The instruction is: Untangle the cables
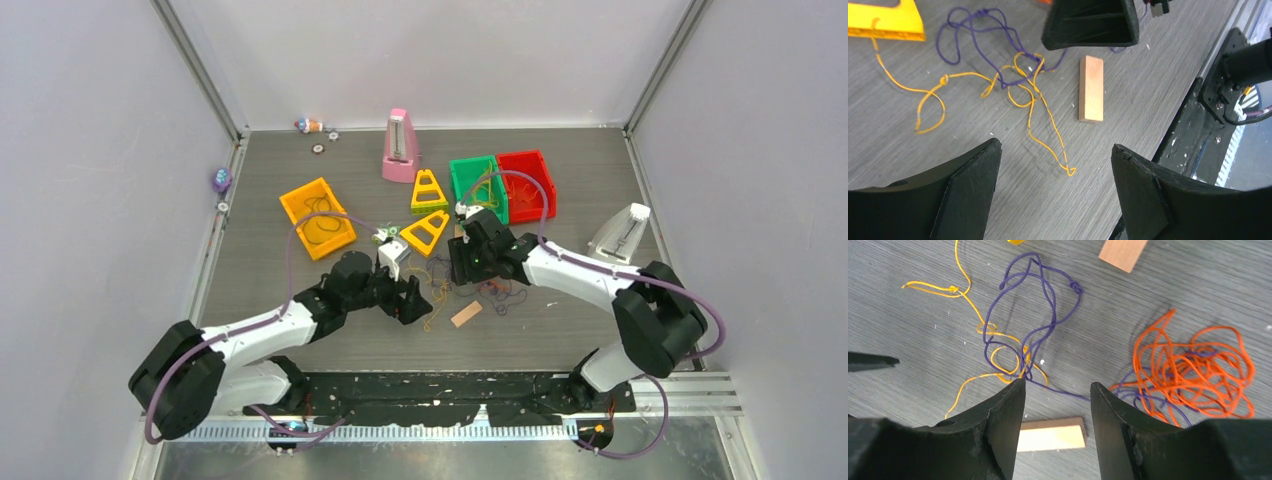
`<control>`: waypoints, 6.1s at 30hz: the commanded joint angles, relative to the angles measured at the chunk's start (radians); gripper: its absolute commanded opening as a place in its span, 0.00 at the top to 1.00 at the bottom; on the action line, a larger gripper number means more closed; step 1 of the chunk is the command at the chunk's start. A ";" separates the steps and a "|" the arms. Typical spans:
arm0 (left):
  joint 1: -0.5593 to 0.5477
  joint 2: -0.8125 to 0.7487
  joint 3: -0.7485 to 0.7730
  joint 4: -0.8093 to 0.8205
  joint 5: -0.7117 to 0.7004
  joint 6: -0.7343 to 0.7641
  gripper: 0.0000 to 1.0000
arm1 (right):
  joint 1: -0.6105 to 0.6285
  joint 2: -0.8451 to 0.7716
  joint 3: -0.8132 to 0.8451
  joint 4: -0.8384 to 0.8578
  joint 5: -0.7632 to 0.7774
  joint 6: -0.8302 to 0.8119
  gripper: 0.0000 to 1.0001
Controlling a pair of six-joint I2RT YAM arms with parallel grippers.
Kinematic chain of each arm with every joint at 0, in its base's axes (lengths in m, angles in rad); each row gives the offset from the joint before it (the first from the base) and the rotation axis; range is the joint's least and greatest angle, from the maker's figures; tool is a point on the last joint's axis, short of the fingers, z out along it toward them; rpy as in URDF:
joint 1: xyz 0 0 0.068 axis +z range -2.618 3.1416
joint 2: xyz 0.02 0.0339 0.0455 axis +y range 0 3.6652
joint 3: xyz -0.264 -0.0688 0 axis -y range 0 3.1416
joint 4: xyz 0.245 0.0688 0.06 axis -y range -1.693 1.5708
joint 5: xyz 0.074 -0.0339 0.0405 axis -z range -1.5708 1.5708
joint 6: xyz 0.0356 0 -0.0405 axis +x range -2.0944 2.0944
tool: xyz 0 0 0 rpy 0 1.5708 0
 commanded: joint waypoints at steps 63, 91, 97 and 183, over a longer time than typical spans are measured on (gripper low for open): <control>0.019 -0.197 0.494 -0.693 -0.173 -0.025 1.00 | -0.251 -0.464 -0.192 0.190 -0.289 -0.109 0.02; 0.068 0.829 1.892 -0.936 -0.336 0.064 1.00 | -0.253 -0.965 -0.453 0.489 0.296 0.013 0.00; 0.106 1.027 1.877 -0.807 -0.214 -0.103 1.00 | -0.253 -0.988 -0.440 0.482 0.350 0.015 0.00; 0.055 0.310 0.262 -0.128 0.090 -0.004 0.42 | 0.017 -0.213 -0.153 0.009 0.138 0.038 0.27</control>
